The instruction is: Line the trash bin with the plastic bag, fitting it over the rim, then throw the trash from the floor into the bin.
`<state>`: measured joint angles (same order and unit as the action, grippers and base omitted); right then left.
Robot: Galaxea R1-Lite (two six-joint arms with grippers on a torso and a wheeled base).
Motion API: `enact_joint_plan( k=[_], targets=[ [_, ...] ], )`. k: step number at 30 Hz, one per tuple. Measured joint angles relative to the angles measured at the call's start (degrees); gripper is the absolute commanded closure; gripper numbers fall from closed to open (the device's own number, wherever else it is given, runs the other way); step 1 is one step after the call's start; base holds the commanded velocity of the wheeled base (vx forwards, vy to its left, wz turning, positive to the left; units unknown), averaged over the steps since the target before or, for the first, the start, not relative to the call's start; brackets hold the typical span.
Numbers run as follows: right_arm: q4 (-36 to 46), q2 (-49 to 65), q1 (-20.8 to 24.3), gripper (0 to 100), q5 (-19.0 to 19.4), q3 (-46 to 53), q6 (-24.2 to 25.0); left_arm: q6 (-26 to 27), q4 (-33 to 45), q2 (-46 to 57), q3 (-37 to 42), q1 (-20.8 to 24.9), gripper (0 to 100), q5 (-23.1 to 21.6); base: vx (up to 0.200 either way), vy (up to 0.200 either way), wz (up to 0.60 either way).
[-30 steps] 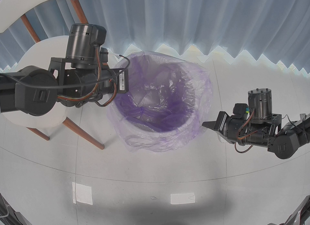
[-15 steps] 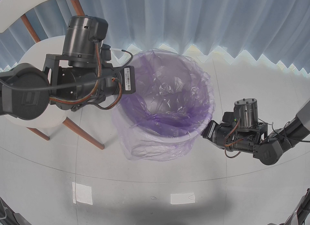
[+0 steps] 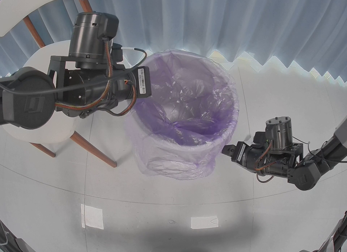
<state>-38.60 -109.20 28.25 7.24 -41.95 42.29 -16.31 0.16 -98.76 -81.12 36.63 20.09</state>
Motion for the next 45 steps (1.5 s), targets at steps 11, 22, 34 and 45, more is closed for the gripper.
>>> enact_joint_plan(
  k=[11,22,34,45],
  targets=[
    [0.1,6.6,-12.7,0,-0.8,6.7,-14.1,0.2,-6.8,-5.2,-0.6,-2.4,100,-0.1,0.000,0.000,0.00],
    [0.1,-1.0,-21.4,0,-2.7,0.9,-26.0,-0.2,-16.0,-19.7,-6.7,-1.2,100,-1.5,0.000,0.000,0.00],
    [-0.7,-13.8,-25.1,0,-2.0,-8.1,-34.3,-0.5,-17.5,-36.5,-23.8,-1.2,100,-1.2,0.000,0.000,0.00],
    [-2.5,-26.7,-28.3,0,1.2,-20.6,-40.2,-0.7,-17.5,-46.5,-31.0,-1.9,100,-0.7,0.000,0.000,0.00]
  ],
)
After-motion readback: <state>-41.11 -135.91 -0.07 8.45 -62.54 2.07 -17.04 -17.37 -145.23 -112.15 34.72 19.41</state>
